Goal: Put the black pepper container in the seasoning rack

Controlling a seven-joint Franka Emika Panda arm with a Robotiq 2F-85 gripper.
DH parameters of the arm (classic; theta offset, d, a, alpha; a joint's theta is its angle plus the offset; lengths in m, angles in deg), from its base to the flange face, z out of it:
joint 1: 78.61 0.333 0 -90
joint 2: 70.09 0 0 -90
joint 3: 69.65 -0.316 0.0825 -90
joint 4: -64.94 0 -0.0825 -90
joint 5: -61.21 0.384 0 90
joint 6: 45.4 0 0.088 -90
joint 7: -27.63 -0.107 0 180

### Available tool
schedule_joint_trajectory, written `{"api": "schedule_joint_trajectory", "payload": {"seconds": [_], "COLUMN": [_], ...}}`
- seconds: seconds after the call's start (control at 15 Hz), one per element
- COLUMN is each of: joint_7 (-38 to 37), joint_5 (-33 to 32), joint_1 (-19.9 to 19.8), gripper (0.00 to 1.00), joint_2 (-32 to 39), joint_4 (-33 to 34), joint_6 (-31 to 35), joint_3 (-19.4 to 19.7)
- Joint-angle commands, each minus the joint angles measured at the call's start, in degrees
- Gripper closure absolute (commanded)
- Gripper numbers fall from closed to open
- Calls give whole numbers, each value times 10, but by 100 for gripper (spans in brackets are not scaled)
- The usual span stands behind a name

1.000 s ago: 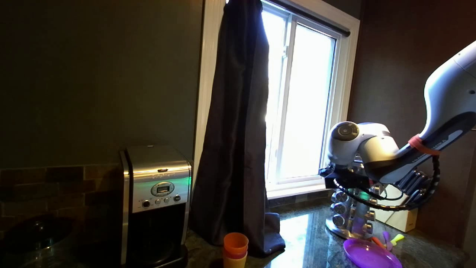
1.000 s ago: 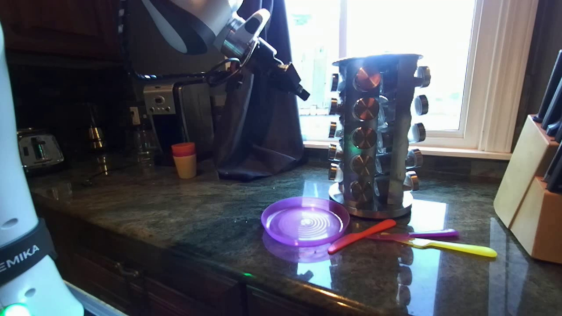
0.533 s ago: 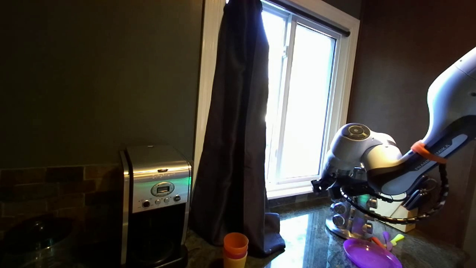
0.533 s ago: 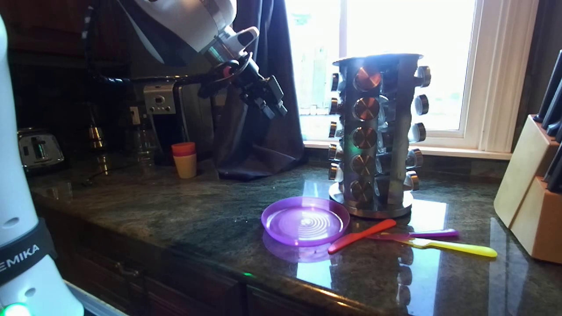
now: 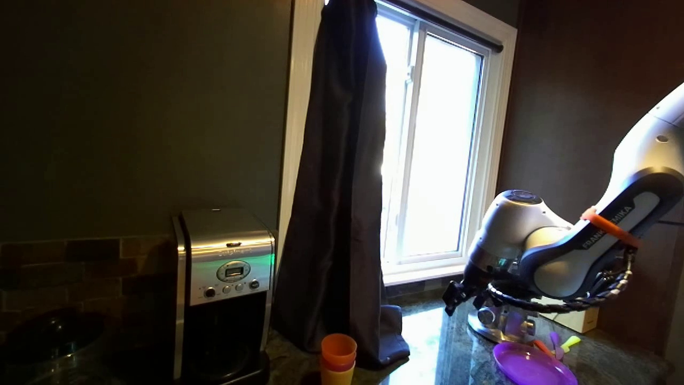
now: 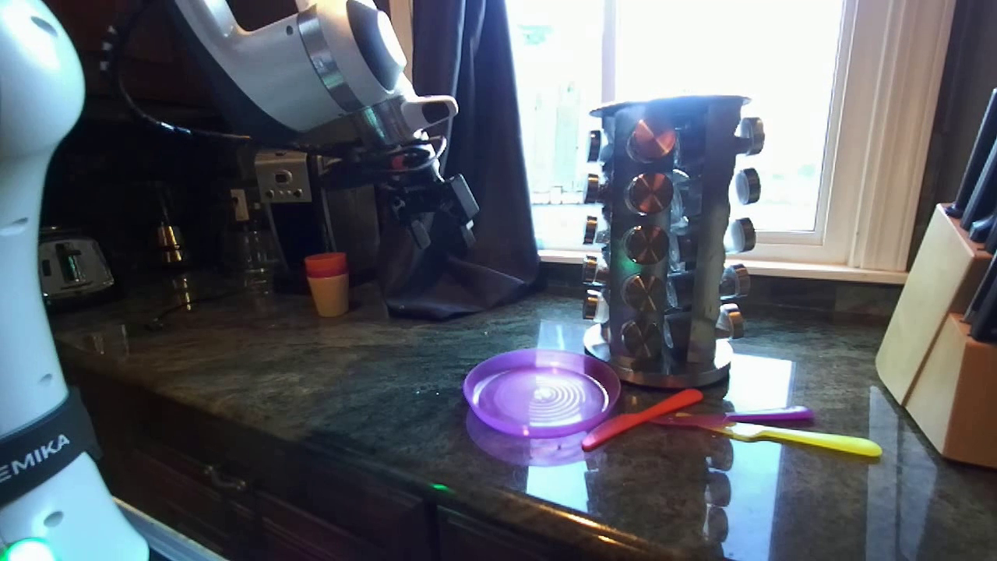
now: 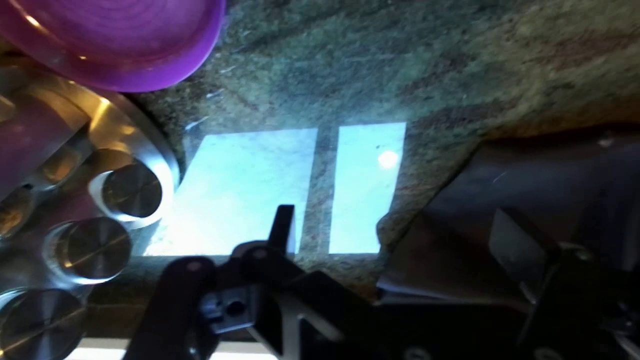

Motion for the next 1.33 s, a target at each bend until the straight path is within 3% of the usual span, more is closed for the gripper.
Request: {"api": "schedule_joint_trajectory", "payload": {"seconds": [0.0, 0.07, 0.2, 0.27, 0.67, 0.73, 0.87, 1.27], "joint_7": [157, 200, 242, 306, 396, 388, 389, 387], "joint_5": [152, 177, 192, 266, 351, 349, 350, 349], "joint_1": [156, 172, 157, 52, -81, -93, -111, -116], "gripper": [0, 0, 0, 0, 0, 0, 0, 0], "joint_2": [-44, -74, -104, -90, -124, -105, -109, -104], "joint_4": [1, 4, 15, 20, 63, 58, 61, 61], "joint_6": [-93, -144, -226, -243, -395, -359, -365, -365], "joint_3": [105, 124, 113, 2, -118, -134, -151, -158]}}
